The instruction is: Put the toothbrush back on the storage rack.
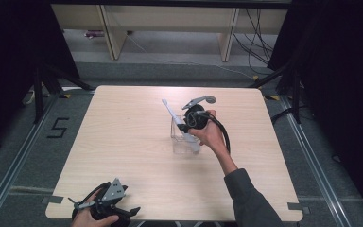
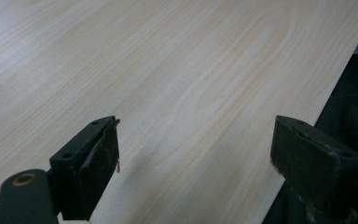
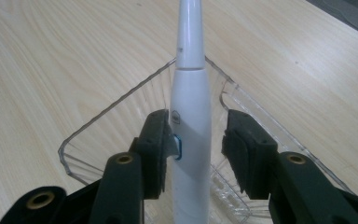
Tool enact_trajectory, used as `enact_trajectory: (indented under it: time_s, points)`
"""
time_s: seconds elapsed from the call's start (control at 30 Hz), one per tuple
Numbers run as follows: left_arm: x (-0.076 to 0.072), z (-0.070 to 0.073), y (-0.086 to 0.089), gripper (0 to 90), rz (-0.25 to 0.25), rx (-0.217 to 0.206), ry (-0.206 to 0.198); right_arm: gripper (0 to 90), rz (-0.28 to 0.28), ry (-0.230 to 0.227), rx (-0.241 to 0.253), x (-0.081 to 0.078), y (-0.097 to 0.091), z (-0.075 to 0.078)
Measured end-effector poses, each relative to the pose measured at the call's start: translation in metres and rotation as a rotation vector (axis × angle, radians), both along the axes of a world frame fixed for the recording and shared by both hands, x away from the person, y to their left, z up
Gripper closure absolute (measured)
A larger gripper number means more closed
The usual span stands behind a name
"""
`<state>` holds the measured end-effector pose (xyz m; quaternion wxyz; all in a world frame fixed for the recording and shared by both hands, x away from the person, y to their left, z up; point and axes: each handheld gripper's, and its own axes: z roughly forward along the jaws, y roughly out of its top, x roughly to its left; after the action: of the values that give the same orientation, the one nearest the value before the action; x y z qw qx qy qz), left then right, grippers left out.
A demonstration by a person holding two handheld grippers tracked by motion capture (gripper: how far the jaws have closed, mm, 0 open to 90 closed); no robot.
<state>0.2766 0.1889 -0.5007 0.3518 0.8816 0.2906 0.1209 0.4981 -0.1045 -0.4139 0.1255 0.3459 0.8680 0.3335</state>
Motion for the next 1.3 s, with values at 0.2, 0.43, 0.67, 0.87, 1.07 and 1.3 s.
enact_trajectory:
  time_s: [0.2, 0.43, 0.67, 0.87, 1.07, 1.3]
  points:
    - [0.000, 0.000, 0.000, 14.7, 0.003, -0.003, -0.001, 55.0, 0.006, -0.021, 0.017, -0.003, -0.005, 0.005]
    - [0.000, 0.000, 0.000, 14.7, 0.001, -0.001, -0.001, 50.1, 0.032, -0.067, 0.049, -0.007, -0.010, 0.009]
    - [0.000, 0.000, 0.000, 14.7, 0.001, -0.007, -0.003, 45.1, -0.005, -0.062, 0.082, -0.017, -0.018, 0.016]
    - [0.001, 0.000, 0.001, 14.7, -0.002, 0.003, 0.004, 43.5, 0.018, -0.096, 0.090, -0.024, -0.024, 0.017]
    - [0.000, 0.000, 0.000, 14.7, 0.004, -0.003, 0.000, 42.7, 0.028, -0.122, 0.122, -0.032, -0.030, 0.020]
    - [0.000, 0.001, 0.000, 14.7, 0.006, -0.008, 0.000, 38.4, 0.008, -0.140, 0.147, -0.035, -0.037, 0.020]
